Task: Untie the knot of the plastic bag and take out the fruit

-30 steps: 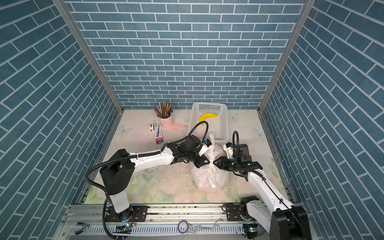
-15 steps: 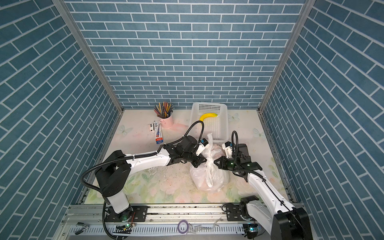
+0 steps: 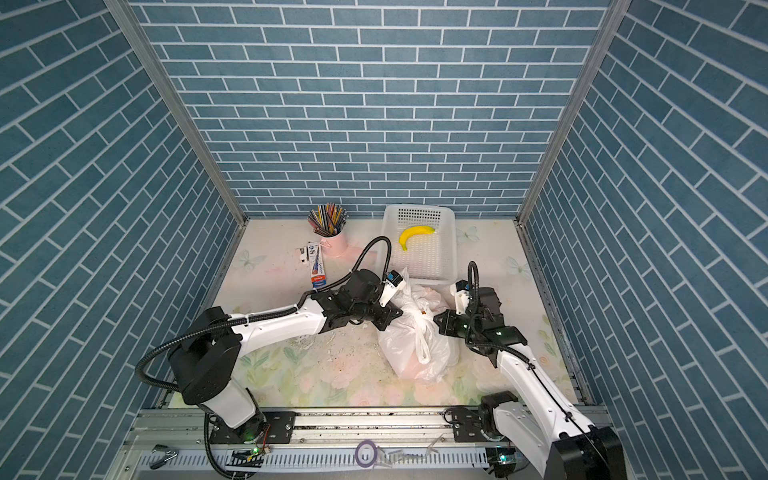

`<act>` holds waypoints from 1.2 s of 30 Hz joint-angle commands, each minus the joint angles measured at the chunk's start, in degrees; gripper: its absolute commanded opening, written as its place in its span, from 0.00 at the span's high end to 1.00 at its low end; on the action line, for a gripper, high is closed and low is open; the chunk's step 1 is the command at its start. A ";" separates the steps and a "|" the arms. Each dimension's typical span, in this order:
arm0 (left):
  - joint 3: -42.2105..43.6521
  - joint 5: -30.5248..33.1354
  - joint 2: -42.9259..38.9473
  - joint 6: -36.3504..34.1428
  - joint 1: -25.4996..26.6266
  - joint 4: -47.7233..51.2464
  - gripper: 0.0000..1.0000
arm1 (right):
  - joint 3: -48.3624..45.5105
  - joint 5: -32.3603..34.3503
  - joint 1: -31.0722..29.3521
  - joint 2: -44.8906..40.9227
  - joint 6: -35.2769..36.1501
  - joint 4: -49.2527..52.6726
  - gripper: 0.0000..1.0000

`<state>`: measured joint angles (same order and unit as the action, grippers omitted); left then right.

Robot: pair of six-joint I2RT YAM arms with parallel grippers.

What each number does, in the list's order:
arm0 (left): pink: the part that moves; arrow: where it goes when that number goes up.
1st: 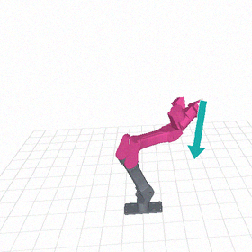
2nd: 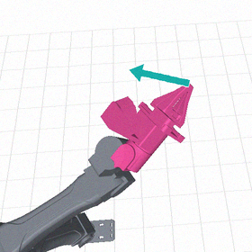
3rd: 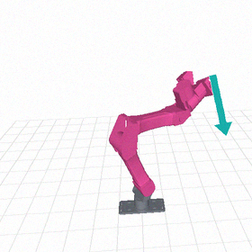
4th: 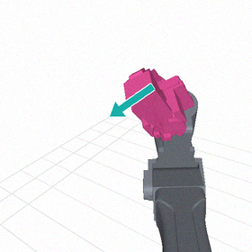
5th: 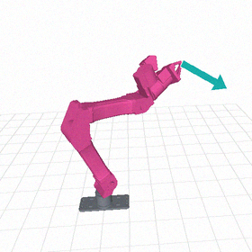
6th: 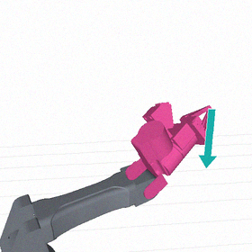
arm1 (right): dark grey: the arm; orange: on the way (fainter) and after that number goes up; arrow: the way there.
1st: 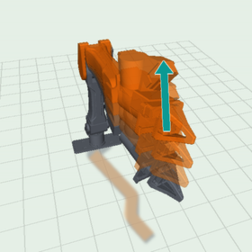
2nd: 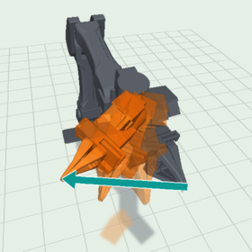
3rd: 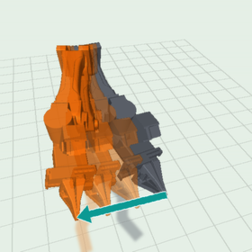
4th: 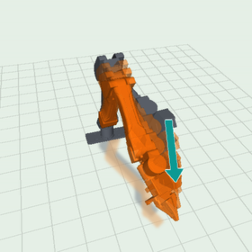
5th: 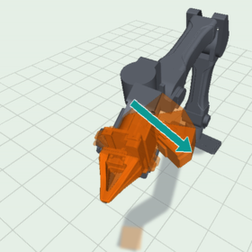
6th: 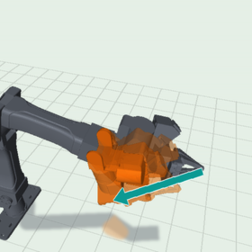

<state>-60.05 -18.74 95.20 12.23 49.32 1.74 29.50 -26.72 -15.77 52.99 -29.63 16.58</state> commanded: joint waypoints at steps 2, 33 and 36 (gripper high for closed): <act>1.98 4.81 -2.58 0.75 -1.80 1.56 1.00 | -0.40 9.95 0.38 -1.52 -1.92 4.69 1.00; -12.56 4.63 0.86 -8.93 -2.60 9.12 0.38 | 6.42 0.04 0.83 2.90 0.84 -1.71 0.47; -15.10 6.22 3.20 -9.59 -1.81 11.74 0.31 | 7.63 -2.13 0.78 5.95 1.06 -2.00 0.47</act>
<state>-72.93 -13.96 96.44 5.02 46.70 8.69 35.11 -25.36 -15.05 57.19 -30.15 15.31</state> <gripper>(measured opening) 0.679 0.532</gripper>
